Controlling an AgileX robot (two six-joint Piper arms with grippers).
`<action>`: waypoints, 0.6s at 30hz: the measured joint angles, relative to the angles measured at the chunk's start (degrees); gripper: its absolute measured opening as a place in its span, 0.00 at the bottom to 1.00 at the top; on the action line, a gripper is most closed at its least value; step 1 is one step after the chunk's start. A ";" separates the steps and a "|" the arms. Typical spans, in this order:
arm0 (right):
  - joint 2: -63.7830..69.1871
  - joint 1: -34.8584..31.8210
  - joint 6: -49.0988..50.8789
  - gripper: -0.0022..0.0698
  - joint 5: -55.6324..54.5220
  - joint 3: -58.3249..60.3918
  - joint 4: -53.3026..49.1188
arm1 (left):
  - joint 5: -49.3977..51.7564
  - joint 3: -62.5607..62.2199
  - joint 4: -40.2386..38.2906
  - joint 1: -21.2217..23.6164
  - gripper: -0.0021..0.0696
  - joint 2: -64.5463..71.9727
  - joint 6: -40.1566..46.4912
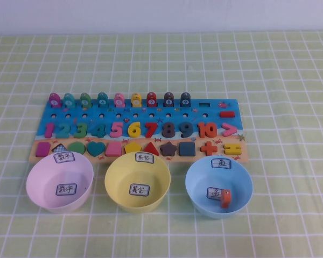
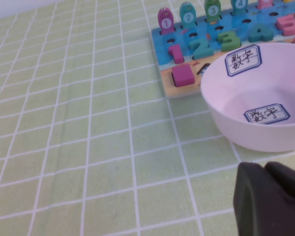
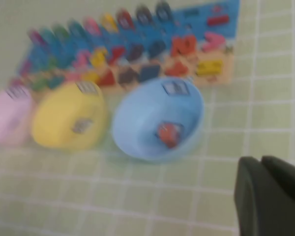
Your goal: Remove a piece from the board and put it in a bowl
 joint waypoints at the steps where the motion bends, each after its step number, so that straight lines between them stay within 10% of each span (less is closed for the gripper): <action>1: 2.56 0.00 0.00 0.01 2.70 -2.65 -2.77 | 0.00 0.00 0.00 0.00 0.02 0.00 0.00; 18: 40.65 0.00 -4.37 0.01 28.89 -38.94 -22.36 | 0.00 0.00 0.00 0.00 0.02 0.00 0.00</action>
